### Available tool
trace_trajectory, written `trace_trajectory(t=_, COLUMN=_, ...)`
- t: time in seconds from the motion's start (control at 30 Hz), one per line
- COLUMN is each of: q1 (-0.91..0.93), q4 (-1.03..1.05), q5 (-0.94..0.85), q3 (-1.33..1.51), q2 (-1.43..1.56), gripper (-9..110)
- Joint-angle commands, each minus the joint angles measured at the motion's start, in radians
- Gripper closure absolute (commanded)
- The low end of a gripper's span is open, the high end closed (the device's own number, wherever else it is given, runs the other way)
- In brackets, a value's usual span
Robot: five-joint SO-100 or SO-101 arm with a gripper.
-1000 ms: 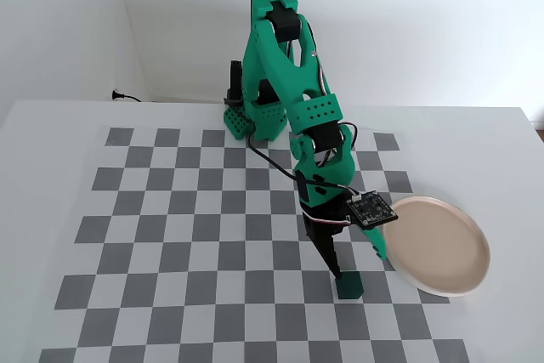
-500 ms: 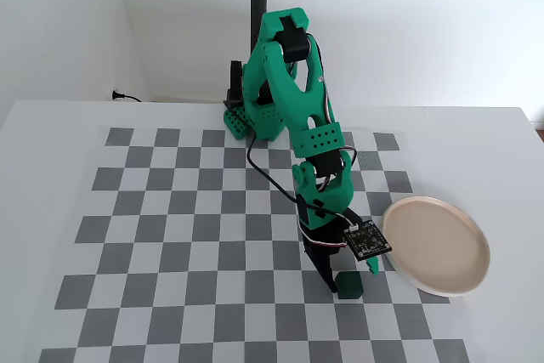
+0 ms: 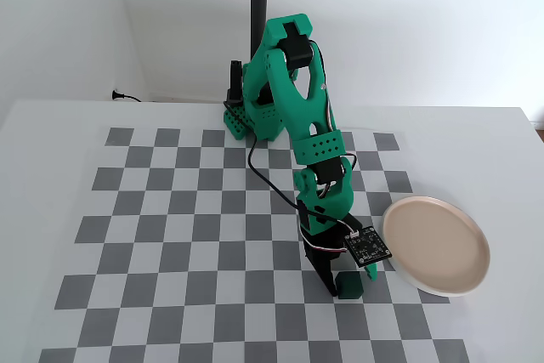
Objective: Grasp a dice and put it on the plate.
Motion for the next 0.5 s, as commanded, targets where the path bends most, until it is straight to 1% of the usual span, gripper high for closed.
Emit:
trace_trajectory(t=0.0, q1=-0.015, q4=-0.008, q5=0.005, q3=-0.077, q2=0.020, gripper=81)
trace_trajectory(t=0.27, q1=-0.011, q4=0.003, q5=0.000, q3=-0.075, q2=0.028, gripper=92)
trace_trajectory(t=0.47, q1=-0.006, q4=0.005, q5=-0.002, q3=-0.074, q2=0.031, gripper=103)
